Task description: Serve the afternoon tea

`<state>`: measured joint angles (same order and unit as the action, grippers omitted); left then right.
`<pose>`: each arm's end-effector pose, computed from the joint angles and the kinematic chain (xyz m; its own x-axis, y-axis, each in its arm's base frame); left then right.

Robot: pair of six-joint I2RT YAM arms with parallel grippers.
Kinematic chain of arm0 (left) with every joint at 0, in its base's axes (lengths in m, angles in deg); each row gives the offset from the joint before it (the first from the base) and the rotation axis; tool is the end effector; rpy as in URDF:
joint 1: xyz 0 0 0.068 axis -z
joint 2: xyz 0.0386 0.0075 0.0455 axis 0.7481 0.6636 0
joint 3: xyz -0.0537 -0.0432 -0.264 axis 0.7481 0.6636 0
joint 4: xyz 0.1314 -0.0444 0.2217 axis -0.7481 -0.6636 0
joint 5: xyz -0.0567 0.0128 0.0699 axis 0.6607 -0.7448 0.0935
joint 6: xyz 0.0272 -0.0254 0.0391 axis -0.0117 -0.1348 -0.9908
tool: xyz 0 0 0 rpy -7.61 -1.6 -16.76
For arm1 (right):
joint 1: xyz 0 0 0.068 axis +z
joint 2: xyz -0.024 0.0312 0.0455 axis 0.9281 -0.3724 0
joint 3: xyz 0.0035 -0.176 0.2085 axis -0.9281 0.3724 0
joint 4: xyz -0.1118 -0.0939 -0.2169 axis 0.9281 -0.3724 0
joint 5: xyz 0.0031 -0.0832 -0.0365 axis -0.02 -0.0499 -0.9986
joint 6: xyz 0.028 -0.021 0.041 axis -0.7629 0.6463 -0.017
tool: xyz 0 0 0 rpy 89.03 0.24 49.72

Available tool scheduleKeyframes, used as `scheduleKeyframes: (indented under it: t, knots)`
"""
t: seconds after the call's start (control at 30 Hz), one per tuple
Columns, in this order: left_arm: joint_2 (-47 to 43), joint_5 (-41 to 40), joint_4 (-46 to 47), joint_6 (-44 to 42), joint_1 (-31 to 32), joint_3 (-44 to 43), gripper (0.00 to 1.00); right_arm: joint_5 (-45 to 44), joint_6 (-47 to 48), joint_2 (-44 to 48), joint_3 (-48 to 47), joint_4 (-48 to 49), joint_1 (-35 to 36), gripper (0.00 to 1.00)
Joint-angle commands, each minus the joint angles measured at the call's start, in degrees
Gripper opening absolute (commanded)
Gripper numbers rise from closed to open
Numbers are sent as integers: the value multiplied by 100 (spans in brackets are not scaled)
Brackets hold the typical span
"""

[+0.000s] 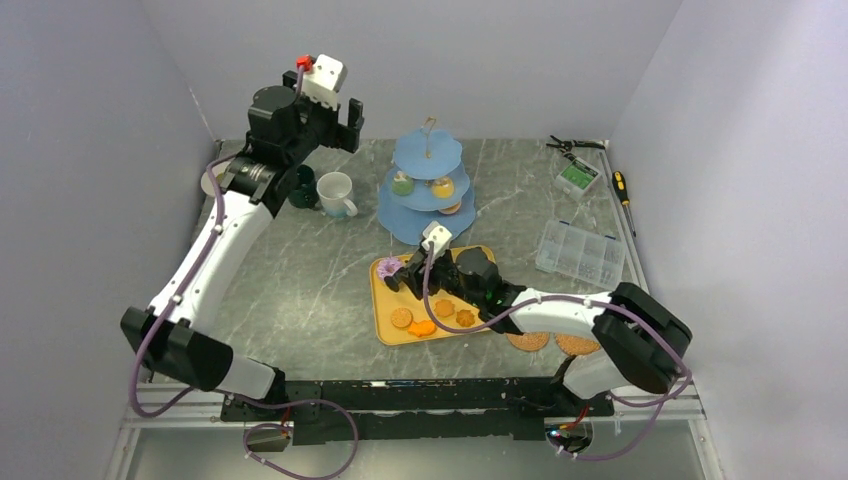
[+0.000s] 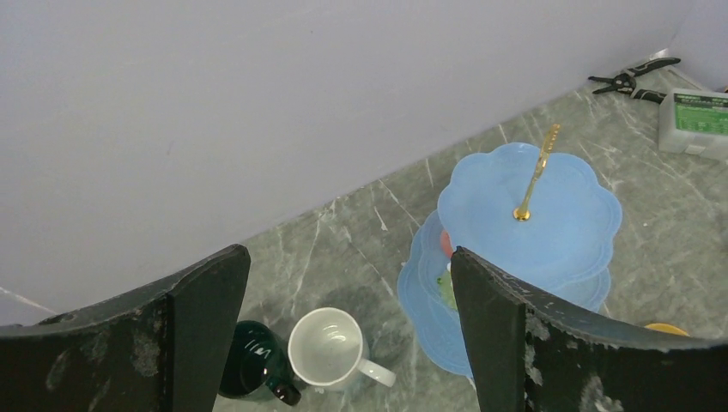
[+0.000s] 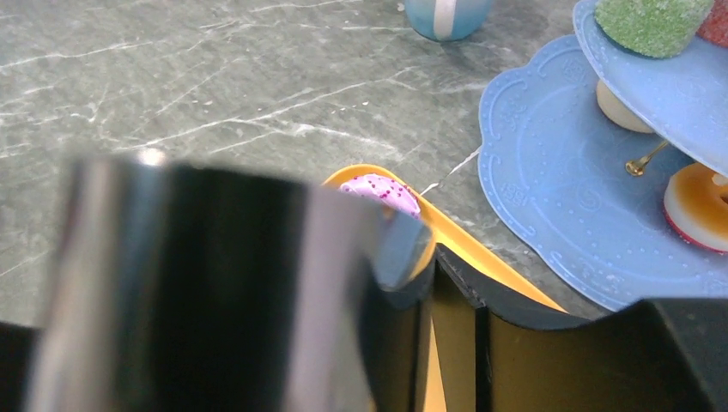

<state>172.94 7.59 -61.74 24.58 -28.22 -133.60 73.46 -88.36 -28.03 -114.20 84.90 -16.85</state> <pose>0.3126 -0.1164 0.4600 -0.0451 0.1509 -0.9875 0.3858 0.9145 0.1221 0.1804 0.2270 0.2080 -0.1446 -0.1513 -0.9778 -0.7975 0.6028 0.0247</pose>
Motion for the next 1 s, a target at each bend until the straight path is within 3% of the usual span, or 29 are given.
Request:
scheduleKeyframes:
  t: [0.0,0.63,0.97]
  knots:
    - [-401,-94,16,180,17,63,93,-145,60,-223,-320,912,32,64]
    - [-385,-9,-252,162,10,-178,93,-217,60,-1232,-437,1494,120,69]
    - [-395,-146,-192,212,-16,-173,93,-784,538,-460,-411,1216,248,53]
